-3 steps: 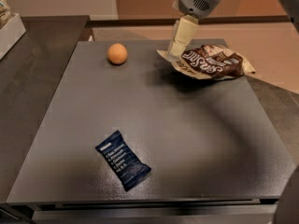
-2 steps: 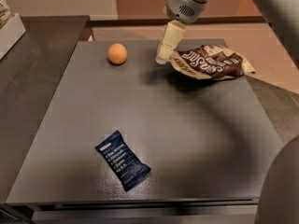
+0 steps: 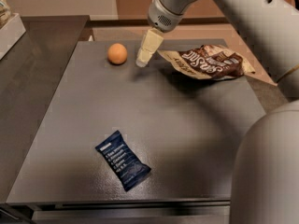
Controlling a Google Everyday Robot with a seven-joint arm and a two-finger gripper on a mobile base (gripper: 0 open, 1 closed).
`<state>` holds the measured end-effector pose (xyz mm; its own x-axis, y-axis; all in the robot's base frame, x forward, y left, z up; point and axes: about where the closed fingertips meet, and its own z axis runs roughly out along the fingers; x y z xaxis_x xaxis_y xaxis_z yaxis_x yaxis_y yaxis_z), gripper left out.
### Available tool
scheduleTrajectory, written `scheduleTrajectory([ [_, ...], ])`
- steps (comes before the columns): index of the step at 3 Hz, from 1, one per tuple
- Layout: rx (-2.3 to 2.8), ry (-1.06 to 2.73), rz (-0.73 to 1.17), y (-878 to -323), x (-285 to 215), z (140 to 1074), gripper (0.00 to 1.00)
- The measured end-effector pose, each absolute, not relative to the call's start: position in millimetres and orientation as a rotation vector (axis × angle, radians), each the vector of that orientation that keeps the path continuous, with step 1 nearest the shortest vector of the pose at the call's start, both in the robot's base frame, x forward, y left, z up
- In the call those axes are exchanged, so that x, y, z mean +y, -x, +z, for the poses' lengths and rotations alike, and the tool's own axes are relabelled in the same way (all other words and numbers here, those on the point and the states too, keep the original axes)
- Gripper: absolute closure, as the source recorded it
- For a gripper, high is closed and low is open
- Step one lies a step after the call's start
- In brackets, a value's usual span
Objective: Move orange near rxbar blueberry
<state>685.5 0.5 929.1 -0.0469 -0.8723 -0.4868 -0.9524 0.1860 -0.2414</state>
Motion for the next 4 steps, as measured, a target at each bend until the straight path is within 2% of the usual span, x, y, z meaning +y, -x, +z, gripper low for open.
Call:
scheduleTrajectory([
  [4,1.986,1.688,0.315,-723.6,71.2,879.8,0.00],
])
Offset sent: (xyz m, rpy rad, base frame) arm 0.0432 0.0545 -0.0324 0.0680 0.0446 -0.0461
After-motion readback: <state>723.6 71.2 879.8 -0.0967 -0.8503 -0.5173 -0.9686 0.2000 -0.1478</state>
